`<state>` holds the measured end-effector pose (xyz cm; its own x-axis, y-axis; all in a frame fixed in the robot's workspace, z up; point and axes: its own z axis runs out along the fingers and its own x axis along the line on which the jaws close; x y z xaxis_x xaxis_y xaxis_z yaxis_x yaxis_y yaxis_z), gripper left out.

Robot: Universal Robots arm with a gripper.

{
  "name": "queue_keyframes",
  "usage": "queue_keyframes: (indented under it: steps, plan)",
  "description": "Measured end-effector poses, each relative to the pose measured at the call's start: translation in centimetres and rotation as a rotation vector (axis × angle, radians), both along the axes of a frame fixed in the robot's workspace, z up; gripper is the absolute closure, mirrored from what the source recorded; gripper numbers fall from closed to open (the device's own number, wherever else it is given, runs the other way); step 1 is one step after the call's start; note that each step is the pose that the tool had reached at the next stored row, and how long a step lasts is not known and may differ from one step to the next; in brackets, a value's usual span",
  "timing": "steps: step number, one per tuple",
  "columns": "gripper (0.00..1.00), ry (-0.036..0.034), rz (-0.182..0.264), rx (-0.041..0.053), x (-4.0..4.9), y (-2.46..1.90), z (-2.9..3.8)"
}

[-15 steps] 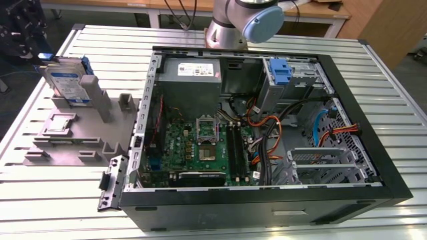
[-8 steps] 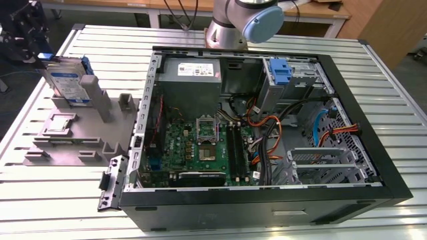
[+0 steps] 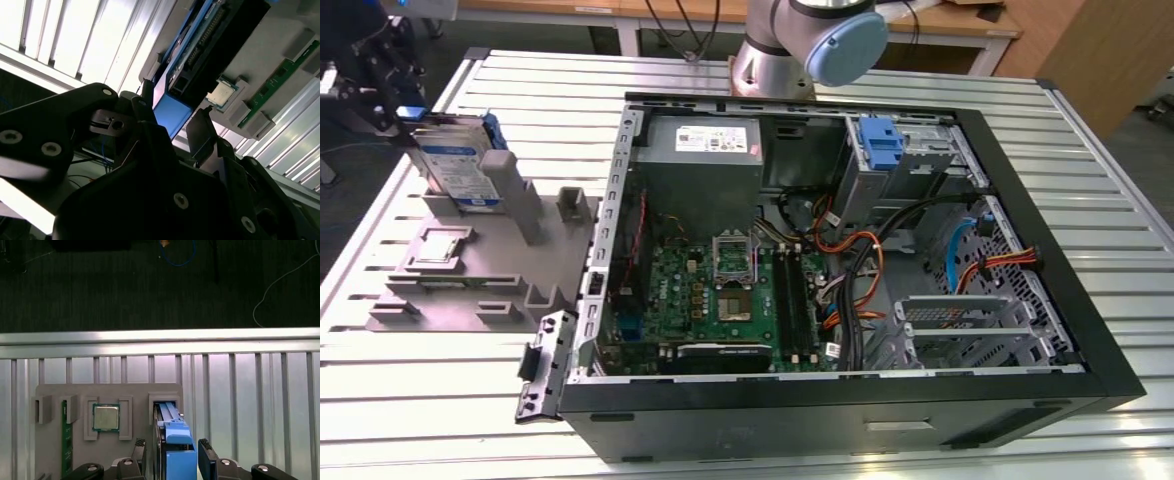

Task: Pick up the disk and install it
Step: 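Pick up the disk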

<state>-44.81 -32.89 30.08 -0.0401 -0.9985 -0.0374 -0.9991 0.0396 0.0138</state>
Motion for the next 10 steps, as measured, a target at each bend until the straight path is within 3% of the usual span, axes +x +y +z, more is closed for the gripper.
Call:
queue_keyframes:
  steps: [10]
  plan:
    - [0.47, 0.0012, 0.0, 0.0001, 0.07, 0.01, -0.26]
